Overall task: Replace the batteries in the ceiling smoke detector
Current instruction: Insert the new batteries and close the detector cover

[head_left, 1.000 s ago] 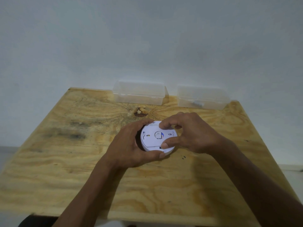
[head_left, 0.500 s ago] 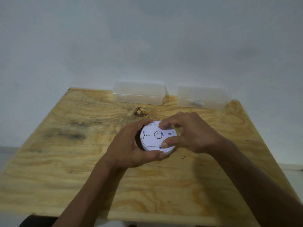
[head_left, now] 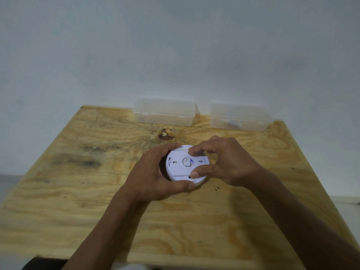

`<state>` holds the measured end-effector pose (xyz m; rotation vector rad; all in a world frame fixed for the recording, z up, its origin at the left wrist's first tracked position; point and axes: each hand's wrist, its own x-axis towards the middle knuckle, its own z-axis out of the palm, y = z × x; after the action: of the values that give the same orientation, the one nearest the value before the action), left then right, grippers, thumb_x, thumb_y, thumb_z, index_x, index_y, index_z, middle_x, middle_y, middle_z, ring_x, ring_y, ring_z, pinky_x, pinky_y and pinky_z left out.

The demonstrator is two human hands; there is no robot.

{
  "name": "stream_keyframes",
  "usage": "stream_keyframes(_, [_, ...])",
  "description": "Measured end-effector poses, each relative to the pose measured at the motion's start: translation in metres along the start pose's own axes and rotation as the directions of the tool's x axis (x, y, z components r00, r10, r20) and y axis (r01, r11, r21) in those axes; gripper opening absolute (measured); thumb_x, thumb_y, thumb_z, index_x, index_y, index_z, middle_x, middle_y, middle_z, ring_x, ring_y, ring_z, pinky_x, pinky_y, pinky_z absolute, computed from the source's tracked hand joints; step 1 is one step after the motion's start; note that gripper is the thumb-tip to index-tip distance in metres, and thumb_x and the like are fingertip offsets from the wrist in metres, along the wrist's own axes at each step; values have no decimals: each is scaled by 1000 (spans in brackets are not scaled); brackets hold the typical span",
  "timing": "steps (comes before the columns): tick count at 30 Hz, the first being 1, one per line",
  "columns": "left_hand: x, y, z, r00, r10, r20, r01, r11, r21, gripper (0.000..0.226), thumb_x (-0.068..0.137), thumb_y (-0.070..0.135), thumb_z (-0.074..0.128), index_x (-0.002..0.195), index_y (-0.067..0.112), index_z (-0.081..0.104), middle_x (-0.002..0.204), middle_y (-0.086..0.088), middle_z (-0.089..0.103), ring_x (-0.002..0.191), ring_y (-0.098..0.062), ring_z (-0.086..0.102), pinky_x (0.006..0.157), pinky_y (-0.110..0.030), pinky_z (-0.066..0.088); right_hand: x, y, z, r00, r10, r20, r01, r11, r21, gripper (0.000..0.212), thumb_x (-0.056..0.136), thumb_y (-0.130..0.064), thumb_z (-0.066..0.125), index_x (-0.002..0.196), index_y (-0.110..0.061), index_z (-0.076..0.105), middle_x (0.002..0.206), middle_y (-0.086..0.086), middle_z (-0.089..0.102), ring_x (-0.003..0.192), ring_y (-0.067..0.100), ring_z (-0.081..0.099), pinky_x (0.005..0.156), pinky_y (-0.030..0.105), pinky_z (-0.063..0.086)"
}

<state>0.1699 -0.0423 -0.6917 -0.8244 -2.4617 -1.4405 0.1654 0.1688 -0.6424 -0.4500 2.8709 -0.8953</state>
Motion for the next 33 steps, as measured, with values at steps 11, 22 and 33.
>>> stream_keyframes(11, [0,4,0,1000,12,-15,-12,1000,-19,71,58,37,95,111,62,55,113,27,67,97,0,69,76,-17,57,1,0,0,996,-74,58,75,997,-17,56,73,-42,82,125,-37,65,117,-9,63,105,13,52,88,31,45])
stream_keyframes(22, [-1,0,0,1000,-12,-9,12,1000,1,69,57,47,93,114,56,54,111,22,68,98,-4,69,79,-20,57,4,-3,-3,963,-150,223,185,972,-145,37,89,-39,68,125,-42,64,135,-14,47,115,10,36,93,26,33])
stream_keyframes(33, [-1,-1,0,1000,-26,-15,26,999,-23,72,58,42,95,117,51,56,111,23,71,98,-2,71,80,-20,58,3,-10,-6,955,-135,265,181,971,-159,37,92,-36,65,128,-42,62,139,-10,45,120,14,36,98,31,36])
